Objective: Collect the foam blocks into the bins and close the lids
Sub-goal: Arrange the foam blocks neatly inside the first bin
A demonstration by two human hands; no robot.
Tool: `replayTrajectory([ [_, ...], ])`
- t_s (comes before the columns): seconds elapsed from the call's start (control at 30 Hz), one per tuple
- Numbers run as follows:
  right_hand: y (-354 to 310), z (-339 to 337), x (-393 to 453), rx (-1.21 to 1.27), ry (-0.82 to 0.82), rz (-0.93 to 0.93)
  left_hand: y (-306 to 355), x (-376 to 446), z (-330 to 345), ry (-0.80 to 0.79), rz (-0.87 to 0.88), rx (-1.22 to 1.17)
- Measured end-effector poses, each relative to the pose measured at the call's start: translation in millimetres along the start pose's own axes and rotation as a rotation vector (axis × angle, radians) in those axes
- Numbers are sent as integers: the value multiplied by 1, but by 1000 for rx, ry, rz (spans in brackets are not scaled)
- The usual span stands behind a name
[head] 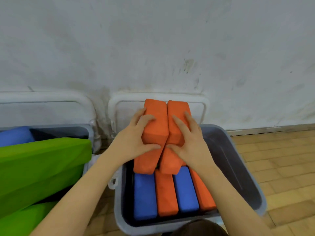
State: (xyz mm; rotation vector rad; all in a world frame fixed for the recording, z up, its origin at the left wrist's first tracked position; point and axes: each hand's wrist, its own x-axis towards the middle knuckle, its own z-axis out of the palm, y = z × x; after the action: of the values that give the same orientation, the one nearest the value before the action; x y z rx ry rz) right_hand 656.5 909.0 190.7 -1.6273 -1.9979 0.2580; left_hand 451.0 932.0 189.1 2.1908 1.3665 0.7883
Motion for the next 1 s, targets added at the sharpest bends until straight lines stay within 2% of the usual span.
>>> replayTrajectory([
  [0.1,0,-5,3,61,11,-1,7,1,0,-10,5,-3],
  [0.3,1,-43,-8,-23,131,-65,35,-6,9,164,116,-54],
  [0.47,19,-68,-25,-54,187,-47,61,-3,41,248,170,-153],
  [0.67,96,-99,-44,-48,155,-96,100,15,110,293,188,-157],
  [0.83,158,-111,-64,-153,112,-185,127,39,159,383,88,-214],
  [1.0,204,-113,-83,-208,150,-206,141,57,195,411,117,-175],
])
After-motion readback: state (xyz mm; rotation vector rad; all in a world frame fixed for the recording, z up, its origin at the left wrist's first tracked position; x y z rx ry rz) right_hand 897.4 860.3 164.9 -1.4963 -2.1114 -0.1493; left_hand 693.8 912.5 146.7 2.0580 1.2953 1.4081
